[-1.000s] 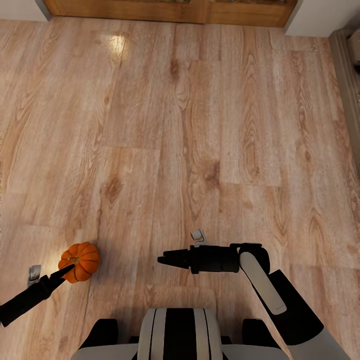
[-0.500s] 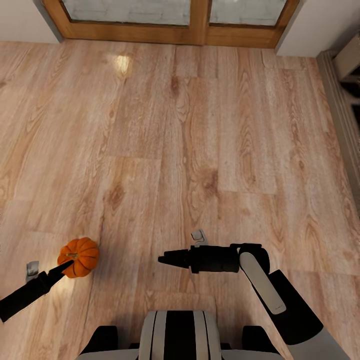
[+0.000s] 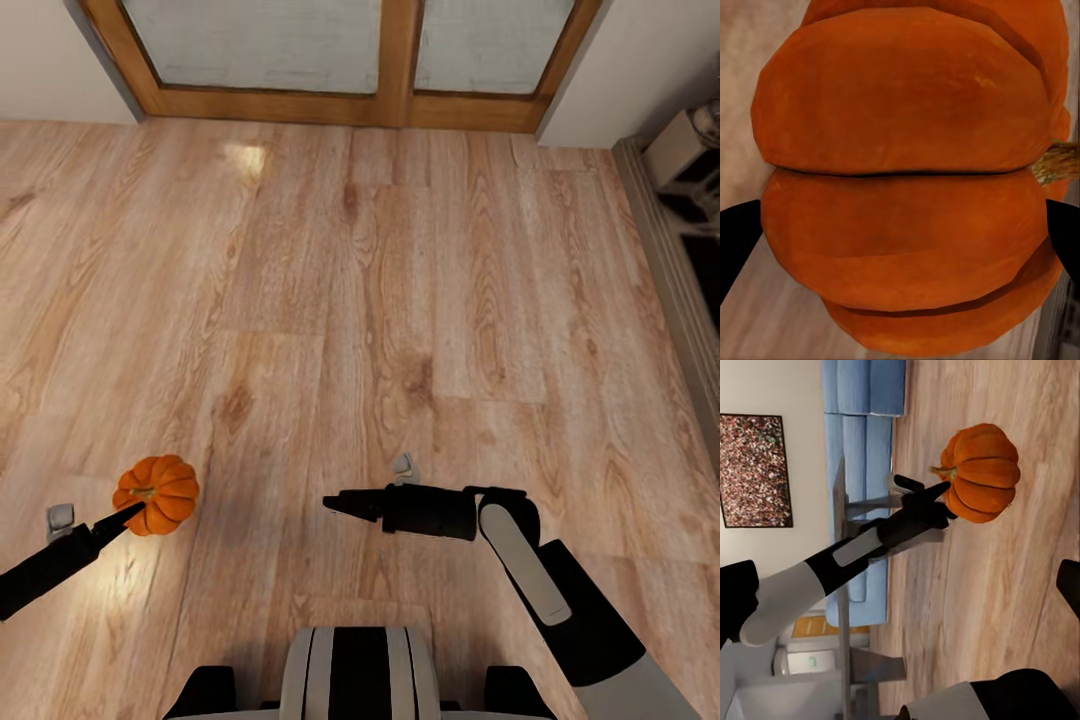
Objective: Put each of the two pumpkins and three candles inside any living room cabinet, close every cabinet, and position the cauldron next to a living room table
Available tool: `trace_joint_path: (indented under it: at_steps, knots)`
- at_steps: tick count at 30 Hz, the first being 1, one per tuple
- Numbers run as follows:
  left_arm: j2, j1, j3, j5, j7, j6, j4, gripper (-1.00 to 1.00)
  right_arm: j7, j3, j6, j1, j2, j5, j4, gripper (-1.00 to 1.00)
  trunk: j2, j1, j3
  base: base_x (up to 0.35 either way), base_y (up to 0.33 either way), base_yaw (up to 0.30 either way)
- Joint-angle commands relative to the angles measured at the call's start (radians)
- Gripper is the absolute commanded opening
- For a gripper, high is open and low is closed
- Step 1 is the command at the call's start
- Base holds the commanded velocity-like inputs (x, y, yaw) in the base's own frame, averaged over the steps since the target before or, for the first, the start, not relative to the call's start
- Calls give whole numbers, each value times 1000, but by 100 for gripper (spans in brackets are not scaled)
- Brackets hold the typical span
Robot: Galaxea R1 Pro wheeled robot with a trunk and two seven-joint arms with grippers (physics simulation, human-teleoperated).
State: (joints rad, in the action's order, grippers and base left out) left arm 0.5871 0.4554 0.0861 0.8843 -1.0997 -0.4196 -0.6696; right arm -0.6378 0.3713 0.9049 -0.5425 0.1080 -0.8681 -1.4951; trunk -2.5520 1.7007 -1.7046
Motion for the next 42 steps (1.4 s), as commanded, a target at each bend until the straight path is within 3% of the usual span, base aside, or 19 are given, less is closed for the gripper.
trace_joint_path:
  at_steps: [1, 6, 16, 42]
  knots:
    - [3, 0, 0, 4, -2, -9, -1, -100, 0, -7, -9, -1, 1, 0, 7, 100, 0, -1, 3, 0, 0, 0]
    - [20, -2, -2, 3, -1, -8, -36, -100, 2, -26, -48, -1, -2, 2, 59, 100, 1, -3, 23, 0, 0, 0]
    - [23, -73, 0, 2, 9, -13, -188, -100, -2, -30, -68, -1, 0, 7, 106, 100, 4, -7, 61, 0, 0, 0]
    - [23, -79, 0, 2, 11, -11, -199, -100, 3, -35, -77, -1, -1, 3, 115, 100, 10, -19, 161, 0, 0, 0]
